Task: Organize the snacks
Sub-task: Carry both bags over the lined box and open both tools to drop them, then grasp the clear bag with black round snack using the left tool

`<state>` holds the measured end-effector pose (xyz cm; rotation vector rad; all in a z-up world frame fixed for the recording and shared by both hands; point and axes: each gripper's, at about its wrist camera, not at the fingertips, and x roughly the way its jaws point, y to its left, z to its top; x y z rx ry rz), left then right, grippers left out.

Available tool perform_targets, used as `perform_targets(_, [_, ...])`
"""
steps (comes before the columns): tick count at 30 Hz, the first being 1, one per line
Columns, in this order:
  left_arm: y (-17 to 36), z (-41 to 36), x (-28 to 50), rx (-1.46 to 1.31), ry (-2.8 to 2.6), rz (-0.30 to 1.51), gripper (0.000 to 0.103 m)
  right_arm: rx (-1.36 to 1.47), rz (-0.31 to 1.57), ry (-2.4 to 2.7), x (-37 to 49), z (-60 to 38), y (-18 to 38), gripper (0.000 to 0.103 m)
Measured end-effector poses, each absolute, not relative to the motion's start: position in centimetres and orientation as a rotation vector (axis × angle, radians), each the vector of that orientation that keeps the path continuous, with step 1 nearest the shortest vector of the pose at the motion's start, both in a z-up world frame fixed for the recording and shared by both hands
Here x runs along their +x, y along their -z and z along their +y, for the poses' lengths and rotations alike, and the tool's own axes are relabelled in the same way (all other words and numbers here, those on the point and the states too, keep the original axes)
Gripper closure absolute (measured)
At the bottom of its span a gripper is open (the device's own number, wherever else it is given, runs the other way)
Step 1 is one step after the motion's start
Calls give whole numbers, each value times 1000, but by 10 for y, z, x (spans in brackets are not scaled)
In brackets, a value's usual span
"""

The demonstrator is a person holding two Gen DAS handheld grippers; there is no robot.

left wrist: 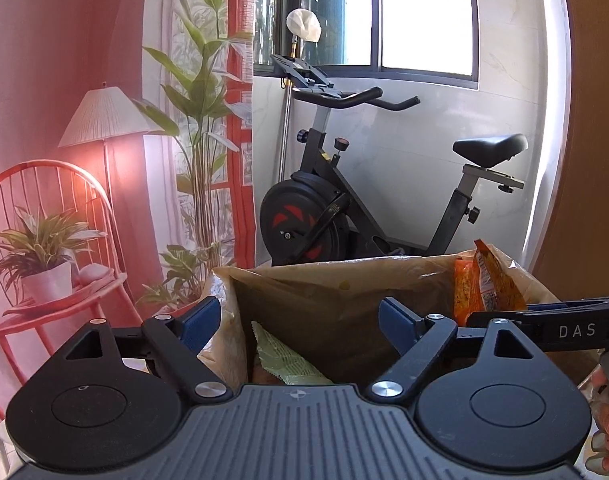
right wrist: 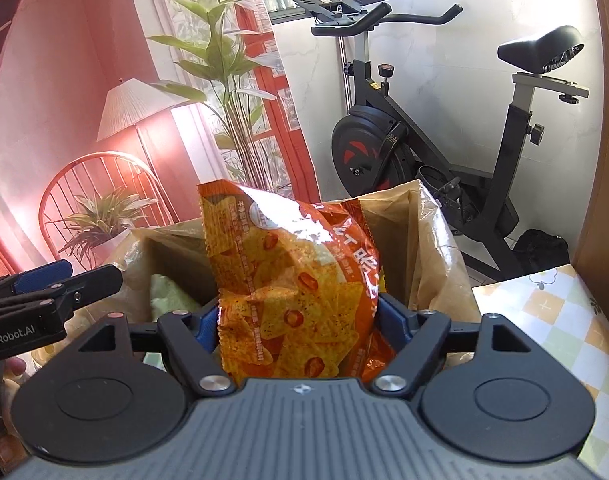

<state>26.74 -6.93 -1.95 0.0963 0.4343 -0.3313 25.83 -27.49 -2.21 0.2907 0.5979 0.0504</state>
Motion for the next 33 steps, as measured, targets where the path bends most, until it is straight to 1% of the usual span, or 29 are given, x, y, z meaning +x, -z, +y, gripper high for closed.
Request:
perform_targets(1, [18,-70,265,102,326,431,15,290,592,-45,256,-274,20,18])
perform_targets(3, [15,-68,261,107,317,427,14,293,584,-38,251,-276,16,16])
perform_targets(17, [-1,-40,203,74,252,444,14,142,498,-98,193,-257,-2,16])
perform_targets(21, [-2,-24,182,46,217,447,14,148,459,-172,172,-253,-3,9])
perform_targets(28, [9,-7,147,47,153,446,14,149,406,-211,137,-246,6,8])
perform_targets(33, [27,6,129,27,135,493,14,163,407,-232,116,-250,25,8])
